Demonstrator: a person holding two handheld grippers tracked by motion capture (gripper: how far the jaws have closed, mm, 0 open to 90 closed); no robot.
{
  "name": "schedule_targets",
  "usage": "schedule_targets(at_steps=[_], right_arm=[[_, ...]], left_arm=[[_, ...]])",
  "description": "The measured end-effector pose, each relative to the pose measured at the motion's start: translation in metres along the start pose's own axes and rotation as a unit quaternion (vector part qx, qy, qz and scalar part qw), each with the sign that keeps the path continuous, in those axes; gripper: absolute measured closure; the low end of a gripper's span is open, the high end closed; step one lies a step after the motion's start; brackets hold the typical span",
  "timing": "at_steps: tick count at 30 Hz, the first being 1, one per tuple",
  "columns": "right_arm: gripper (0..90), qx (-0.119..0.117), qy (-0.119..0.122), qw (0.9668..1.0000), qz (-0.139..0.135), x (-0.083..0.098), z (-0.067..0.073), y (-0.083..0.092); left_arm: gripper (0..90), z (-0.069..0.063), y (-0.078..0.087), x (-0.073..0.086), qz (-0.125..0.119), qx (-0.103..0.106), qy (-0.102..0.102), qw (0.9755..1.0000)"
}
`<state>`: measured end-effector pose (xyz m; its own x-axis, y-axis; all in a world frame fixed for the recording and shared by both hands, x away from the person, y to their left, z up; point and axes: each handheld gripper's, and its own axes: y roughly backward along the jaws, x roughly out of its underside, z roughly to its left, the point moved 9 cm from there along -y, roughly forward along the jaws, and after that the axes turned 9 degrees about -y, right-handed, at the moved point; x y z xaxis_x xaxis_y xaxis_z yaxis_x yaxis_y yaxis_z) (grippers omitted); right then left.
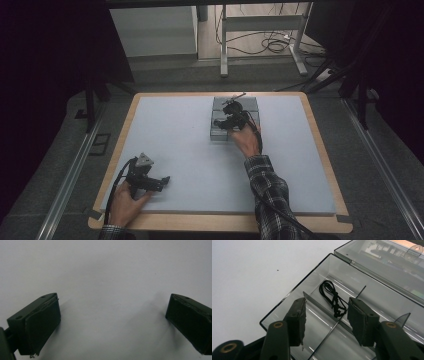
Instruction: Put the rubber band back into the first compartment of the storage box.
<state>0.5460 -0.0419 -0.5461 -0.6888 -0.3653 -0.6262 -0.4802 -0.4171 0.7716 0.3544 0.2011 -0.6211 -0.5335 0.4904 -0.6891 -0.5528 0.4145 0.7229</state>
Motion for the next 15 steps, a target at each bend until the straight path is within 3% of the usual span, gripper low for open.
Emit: schedule_targets(at_steps=[15], right_arm=[[31.4,-0.004,0.015,0.9999,-0.004,0.0042,0.0050,0.0108]], left_arm=[[0.0,0.0000,0.0000,0.0000,0.000,0.000,0.000,1.0000]])
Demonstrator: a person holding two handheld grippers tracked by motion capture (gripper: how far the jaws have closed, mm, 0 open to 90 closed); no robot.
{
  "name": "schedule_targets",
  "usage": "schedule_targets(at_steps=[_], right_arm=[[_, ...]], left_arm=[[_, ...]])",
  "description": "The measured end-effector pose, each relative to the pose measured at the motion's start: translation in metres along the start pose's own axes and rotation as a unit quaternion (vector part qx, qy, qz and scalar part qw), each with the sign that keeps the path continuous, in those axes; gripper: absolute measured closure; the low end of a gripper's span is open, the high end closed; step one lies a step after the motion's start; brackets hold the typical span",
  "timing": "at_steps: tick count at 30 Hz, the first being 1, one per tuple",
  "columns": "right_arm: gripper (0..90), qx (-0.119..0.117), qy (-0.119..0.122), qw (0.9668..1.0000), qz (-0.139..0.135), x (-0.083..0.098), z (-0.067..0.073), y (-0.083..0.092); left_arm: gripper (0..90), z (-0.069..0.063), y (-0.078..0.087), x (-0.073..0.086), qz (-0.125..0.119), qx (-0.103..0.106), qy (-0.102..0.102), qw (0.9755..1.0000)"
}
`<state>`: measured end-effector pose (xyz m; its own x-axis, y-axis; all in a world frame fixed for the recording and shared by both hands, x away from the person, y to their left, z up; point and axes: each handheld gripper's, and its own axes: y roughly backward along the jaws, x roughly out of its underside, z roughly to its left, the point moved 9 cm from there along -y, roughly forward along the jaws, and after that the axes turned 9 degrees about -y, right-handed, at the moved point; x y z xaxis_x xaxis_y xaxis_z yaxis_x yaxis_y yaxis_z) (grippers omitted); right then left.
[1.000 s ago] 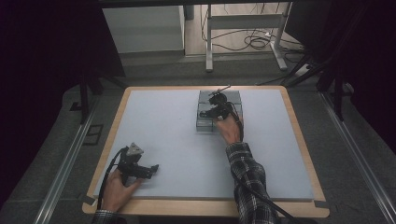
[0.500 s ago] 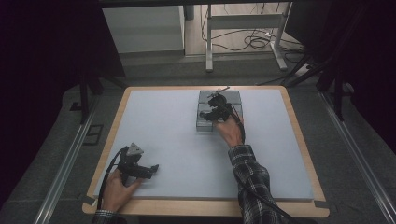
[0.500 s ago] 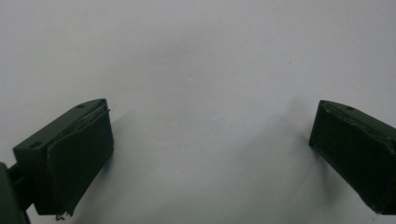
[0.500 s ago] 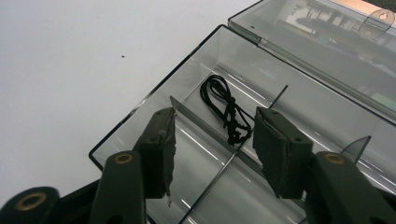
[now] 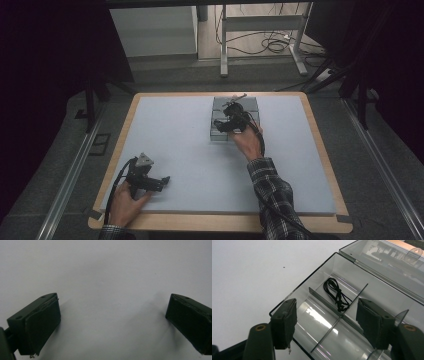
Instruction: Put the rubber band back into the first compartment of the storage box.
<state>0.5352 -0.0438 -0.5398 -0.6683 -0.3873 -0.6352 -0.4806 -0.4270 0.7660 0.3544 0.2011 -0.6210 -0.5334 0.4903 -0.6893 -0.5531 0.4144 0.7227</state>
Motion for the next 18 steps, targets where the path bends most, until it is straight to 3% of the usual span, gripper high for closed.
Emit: schedule_targets(at_steps=[8,18], right_arm=[[27.2,-0.002,-0.001,0.9999,-0.012,0.001,0.000,0.010],[24.6,-0.007,0.002,1.0000,-0.004,0.010,0.001,0.015]], left_arm=[[0.0,0.000,0.000,0.000,0.001,0.000,-0.001,1.0000],[0.0,0.000,0.000,0.000,0.000,0.000,0.000,1.0000]])
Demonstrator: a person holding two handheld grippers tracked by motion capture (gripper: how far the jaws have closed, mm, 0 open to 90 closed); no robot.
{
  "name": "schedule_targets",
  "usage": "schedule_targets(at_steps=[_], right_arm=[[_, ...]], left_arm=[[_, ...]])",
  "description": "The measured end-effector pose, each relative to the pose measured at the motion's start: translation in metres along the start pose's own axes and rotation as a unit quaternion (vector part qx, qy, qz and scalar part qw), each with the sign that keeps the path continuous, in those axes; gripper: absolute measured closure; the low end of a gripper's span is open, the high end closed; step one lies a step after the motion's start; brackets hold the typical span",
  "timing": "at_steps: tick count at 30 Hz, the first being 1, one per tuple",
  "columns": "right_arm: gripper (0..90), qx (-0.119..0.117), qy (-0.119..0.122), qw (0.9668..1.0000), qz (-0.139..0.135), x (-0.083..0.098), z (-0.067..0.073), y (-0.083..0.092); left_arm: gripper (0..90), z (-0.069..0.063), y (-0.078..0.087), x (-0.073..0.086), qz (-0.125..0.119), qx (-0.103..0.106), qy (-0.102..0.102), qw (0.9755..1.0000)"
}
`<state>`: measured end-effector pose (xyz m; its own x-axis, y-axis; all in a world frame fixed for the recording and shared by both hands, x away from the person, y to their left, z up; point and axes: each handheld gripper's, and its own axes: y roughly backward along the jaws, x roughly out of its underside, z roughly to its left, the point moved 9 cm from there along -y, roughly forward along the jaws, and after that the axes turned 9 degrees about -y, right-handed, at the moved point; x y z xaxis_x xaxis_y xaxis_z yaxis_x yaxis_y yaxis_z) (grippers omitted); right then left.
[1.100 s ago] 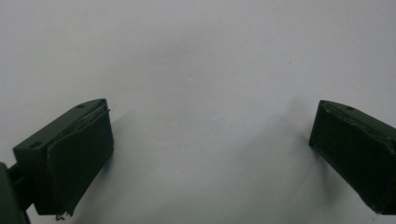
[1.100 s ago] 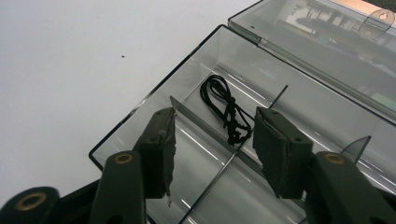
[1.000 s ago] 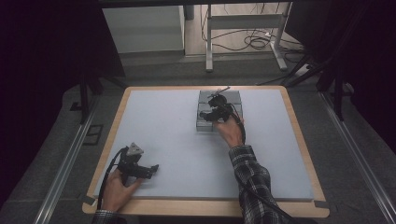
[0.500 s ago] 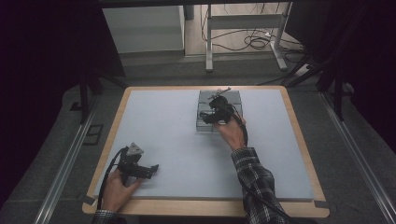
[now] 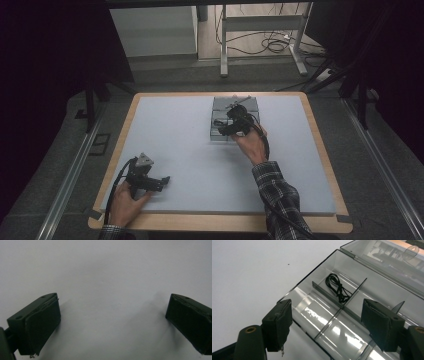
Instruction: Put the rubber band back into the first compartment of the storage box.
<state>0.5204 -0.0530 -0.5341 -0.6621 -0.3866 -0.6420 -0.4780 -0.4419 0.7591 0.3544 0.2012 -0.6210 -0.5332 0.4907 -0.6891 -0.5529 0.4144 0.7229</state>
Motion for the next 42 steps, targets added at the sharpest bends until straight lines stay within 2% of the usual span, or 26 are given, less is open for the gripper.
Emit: schedule_targets(at_steps=[19,32,37,42], right_arm=[[22.5,-0.004,0.013,0.9999,0.003,0.019,0.000,0.014],[21.8,-0.009,0.014,0.9998,0.006,0.033,0.000,0.022],[19.2,-0.011,0.014,0.9998,0.007,0.037,0.001,0.025],[14.9,-0.022,0.012,0.9996,0.008,0.042,0.002,0.028]], left_arm=[[0.0,0.000,0.000,0.000,-0.001,0.000,0.001,1.0000],[0.0,0.000,0.000,0.000,-0.001,0.000,0.001,1.0000],[0.0,0.000,0.000,0.000,-0.001,0.000,0.001,1.0000],[0.0,0.000,0.000,0.000,-0.001,0.000,0.001,1.0000]])
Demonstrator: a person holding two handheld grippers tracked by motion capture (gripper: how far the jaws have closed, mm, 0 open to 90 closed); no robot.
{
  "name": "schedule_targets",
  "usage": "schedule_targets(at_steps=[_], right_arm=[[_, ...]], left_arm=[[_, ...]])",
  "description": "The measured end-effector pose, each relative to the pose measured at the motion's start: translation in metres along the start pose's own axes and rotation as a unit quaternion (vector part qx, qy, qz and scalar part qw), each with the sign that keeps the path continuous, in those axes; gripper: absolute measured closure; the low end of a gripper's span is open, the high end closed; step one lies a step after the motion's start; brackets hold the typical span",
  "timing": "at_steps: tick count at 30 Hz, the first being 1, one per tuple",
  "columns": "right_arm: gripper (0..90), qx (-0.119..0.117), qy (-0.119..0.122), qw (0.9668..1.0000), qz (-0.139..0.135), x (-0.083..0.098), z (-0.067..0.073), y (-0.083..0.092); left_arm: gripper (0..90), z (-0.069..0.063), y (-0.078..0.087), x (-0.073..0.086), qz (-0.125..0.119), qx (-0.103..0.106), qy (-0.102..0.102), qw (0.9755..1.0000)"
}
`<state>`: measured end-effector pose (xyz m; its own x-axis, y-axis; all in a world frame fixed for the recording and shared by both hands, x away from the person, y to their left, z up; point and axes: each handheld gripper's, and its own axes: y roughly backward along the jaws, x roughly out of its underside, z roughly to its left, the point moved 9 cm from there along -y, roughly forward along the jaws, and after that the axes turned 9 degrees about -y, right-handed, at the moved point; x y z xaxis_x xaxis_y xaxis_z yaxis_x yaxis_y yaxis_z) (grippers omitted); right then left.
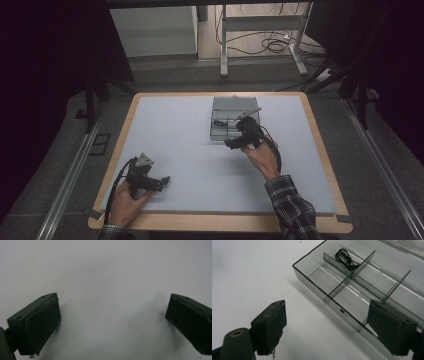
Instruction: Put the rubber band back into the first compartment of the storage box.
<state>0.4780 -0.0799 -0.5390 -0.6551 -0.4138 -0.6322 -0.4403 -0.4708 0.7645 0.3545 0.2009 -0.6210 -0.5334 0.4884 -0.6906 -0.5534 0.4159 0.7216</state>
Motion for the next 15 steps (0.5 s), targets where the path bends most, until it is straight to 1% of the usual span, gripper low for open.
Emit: schedule_targets(at_steps=[4,5,7,9,15], right_arm=[[13.8,-0.001,-0.002,1.0000,-0.001,0.003,0.000,0.004],[13.5,0.001,0.000,1.0000,-0.002,0.003,-0.001,0.005],[12.6,-0.004,-0.001,1.0000,-0.003,0.005,-0.001,0.007],[12.2,-0.002,-0.001,1.0000,-0.004,0.006,-0.002,0.008],[9.9,-0.002,-0.003,1.0000,0.002,0.017,-0.006,0.014]], left_arm=[[0.0,0.000,0.000,0.000,0.000,0.000,0.000,1.0000],[0.0,0.000,0.000,0.000,0.000,0.000,0.000,1.0000],[0.0,0.000,0.000,0.000,0.000,0.000,0.000,1.0000],[0.0,0.000,0.000,0.000,0.000,0.000,0.000,1.0000],[0.0,0.000,0.000,0.000,0.000,0.000,0.000,1.0000]])
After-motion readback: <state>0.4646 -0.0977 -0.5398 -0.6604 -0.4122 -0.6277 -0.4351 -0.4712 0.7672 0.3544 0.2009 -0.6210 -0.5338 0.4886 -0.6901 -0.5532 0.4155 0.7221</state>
